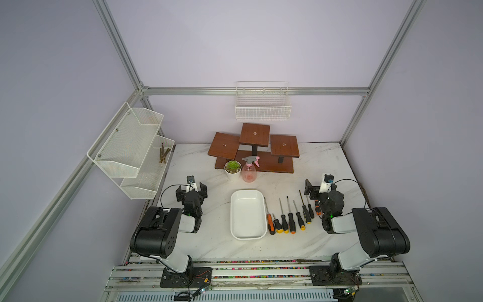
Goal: Take out the screwdriver from the storage box
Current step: Reset both arms
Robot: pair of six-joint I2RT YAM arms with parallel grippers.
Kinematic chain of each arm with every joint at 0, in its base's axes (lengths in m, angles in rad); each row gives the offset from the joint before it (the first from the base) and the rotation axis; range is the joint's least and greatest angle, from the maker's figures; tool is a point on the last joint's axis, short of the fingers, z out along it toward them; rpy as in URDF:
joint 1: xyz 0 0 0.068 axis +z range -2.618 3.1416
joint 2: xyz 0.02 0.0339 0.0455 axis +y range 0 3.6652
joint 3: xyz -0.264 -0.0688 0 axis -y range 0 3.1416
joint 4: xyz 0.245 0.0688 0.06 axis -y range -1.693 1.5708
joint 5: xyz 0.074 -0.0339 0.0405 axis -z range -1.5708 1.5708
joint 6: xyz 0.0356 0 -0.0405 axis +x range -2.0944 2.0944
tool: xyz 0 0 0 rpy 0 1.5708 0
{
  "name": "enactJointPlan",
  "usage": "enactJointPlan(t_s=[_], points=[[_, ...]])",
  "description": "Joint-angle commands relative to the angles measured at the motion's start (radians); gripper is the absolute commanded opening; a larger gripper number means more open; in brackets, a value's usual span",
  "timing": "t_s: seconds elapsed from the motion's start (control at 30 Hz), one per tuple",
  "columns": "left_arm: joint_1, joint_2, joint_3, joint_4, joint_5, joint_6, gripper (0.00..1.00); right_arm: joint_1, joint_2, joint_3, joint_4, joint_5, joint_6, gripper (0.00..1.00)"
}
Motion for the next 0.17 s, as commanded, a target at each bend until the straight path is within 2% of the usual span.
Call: enactJointPlan(t_s=[0.0,0.13], points=[[0.007,-0.014,0.003,0.025,0.009,-0.017,1.00,0.007,0.010,0.018,-0.008,0.016,-0.006,1.00],[0.007,-0.014,0.005,0.026,0.010,-0.018,1.00,0.009,0.007,0.014,0.001,0.014,-0.007,1.00]])
